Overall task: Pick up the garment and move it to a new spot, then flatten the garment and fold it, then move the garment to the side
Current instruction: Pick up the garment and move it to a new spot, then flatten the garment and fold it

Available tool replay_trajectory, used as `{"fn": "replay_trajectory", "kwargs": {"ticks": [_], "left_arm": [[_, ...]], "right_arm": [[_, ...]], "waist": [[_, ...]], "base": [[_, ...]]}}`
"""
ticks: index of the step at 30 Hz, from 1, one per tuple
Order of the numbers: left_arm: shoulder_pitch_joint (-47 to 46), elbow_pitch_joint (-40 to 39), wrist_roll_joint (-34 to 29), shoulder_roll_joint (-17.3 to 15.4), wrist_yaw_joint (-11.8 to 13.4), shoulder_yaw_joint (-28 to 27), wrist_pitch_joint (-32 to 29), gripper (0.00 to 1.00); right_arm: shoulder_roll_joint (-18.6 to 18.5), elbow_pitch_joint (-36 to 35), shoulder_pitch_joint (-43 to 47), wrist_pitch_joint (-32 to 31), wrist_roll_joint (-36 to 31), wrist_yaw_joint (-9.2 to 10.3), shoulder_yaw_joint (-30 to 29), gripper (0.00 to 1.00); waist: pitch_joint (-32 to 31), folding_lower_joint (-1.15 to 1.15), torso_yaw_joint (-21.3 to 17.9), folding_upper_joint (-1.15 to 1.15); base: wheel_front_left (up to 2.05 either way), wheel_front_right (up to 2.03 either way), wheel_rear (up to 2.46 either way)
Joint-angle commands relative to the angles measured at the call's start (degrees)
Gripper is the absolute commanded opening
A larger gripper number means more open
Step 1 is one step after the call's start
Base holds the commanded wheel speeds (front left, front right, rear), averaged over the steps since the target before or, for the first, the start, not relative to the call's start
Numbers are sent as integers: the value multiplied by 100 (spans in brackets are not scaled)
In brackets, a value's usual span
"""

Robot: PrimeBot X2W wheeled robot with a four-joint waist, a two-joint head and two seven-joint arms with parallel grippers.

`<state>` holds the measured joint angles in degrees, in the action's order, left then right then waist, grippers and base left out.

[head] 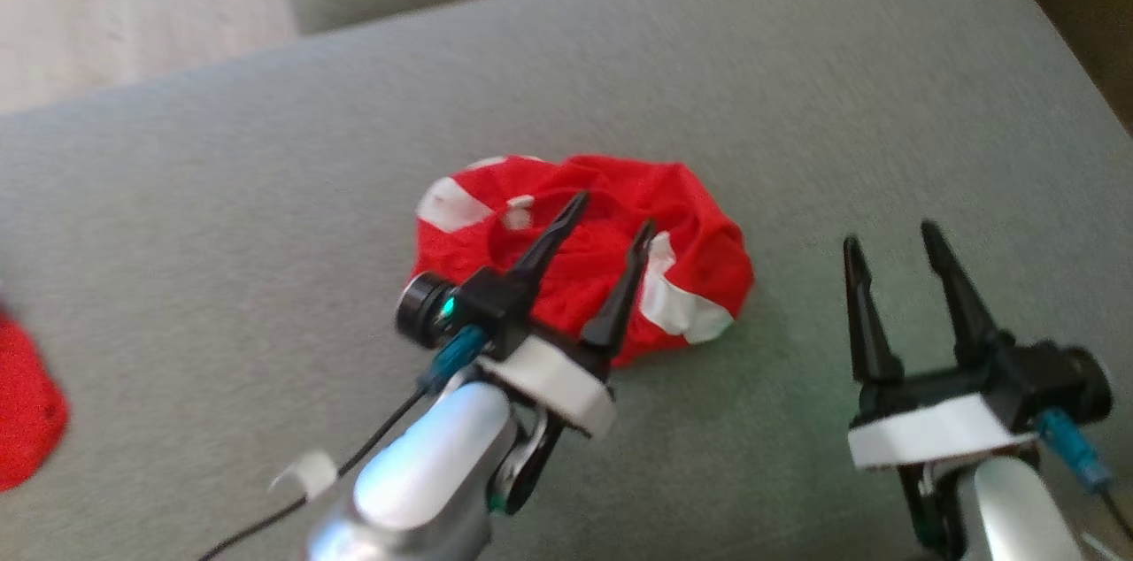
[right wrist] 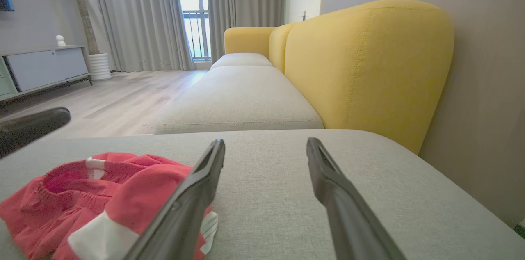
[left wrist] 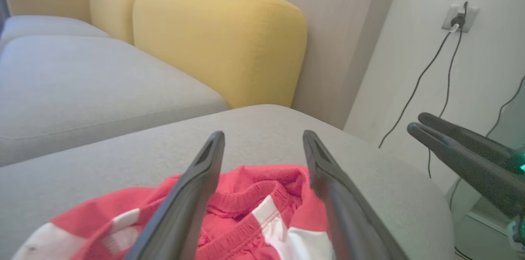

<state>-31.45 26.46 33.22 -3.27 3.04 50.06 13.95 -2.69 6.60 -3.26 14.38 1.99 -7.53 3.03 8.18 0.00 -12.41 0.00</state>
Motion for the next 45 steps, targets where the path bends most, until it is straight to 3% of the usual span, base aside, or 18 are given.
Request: {"fn": "replay_trajectory", "kwargs": {"ticks": [1,9,16,28,45], "left_arm": [[40,-254,-78,-117,128,-283,74,100],[1140,-1158,-422,-638,684,-1194,103,100],[2450,-1821,-916,-709,975,-2263,104,100],[3950,-2235,-1872,-350,659,-3168,105,100],[4153,-2278,-2401,-51,288,-3649,105,100]], "right_arm": [[-20,-126,59,62,-50,4,119,100],[-19,0,446,62,-26,4,116,100],[-19,38,749,62,94,4,63,100],[-19,-19,1433,62,246,4,92,100],[-19,-5,1461,62,266,4,187,100]], "waist": [[-469,0,425,0],[-965,0,1074,0],[-1196,0,1397,0],[-1475,0,1431,0],[-1565,0,1386,0]], "base": [[0,0,0],[0,0,0],[0,0,0],[0,0,0],[0,0,0]]}}
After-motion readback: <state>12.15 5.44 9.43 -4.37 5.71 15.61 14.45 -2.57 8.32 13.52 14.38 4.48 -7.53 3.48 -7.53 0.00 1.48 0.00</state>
